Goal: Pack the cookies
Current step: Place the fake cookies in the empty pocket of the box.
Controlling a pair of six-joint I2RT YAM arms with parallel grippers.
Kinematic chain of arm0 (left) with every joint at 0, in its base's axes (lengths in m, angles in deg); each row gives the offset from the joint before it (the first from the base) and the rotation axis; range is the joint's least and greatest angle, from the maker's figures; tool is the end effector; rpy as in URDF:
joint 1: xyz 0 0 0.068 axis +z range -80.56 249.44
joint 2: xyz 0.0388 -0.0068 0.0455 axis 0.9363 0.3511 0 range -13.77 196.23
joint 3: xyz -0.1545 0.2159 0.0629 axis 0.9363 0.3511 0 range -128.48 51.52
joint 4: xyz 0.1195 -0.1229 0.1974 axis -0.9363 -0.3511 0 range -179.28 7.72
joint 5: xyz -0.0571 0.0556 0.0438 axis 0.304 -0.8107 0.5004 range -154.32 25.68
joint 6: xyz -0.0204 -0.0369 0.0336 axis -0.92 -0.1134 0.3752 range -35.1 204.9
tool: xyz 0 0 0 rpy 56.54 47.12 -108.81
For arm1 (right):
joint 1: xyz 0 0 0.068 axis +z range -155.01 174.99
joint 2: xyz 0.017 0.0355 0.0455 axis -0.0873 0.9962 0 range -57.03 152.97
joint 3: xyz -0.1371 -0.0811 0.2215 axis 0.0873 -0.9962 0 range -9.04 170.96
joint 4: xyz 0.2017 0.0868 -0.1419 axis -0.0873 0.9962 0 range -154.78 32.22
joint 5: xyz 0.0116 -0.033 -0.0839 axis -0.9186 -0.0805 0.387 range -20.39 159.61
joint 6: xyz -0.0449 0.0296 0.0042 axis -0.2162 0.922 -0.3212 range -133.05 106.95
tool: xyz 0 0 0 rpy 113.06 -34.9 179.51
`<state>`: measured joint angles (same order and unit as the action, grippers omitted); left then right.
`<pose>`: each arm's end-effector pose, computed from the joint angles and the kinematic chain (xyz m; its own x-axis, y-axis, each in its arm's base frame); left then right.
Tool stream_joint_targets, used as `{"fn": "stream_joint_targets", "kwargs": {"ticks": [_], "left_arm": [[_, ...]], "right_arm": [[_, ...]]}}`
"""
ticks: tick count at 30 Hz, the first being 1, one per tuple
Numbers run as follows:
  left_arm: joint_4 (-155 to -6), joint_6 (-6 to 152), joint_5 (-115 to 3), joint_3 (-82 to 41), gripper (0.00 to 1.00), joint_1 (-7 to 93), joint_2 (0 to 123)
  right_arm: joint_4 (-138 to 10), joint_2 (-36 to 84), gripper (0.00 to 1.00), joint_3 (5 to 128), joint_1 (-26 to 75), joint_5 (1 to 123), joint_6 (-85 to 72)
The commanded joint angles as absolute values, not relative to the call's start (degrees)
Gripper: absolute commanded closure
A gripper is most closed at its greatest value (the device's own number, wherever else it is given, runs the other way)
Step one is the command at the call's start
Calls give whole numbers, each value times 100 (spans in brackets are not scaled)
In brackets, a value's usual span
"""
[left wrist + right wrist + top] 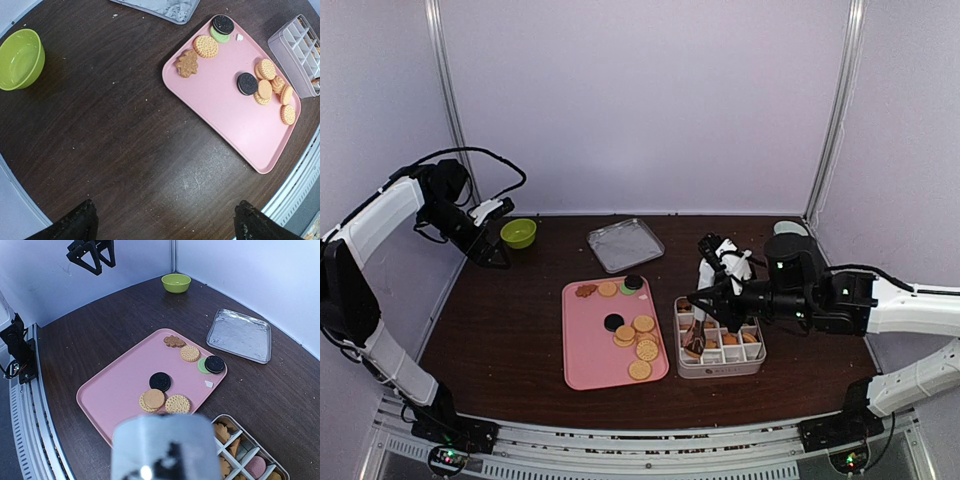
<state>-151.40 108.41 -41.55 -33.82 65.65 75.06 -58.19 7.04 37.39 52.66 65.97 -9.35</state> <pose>0.2932 -0.0334 0.3205 -0.8029 0.4218 -0.4213 0.5415 0.8115 -0.2195 0.1351 0.2177 0.2889 -0.2754 -0.3148 -0.9083 -0.8582 0.5062 0.0848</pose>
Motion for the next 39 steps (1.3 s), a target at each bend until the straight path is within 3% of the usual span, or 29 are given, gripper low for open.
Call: {"fn": "stream_joint_targets", "kwargs": {"ticks": [1, 8, 13, 24, 32, 39], "left_arm": [[-15180, 10893, -4100, -3501, 2, 6552, 7510], [-15180, 10907, -4104, -3448, 2, 6554, 7480], [-15180, 10907, -4090, -3444, 2, 6554, 7475], [-15180, 10916, -4086, -3457, 2, 6553, 7487], [-15180, 10925, -4103, -3450, 2, 6554, 7470], [-15181, 10923, -4104, -3518, 2, 6549, 7481]], "right_arm": [[-5962, 667, 76, 3762, 5324, 6756, -904], [-5820, 529, 64, 3797, 5349, 6694, -992], [-5746, 474, 64, 3847, 5358, 6638, -997], [-5553, 407, 86, 4005, 5354, 6495, -936], [-5399, 473, 84, 4061, 5369, 6311, -1029], [-5171, 596, 97, 4219, 5638, 6759, -1194]]}}
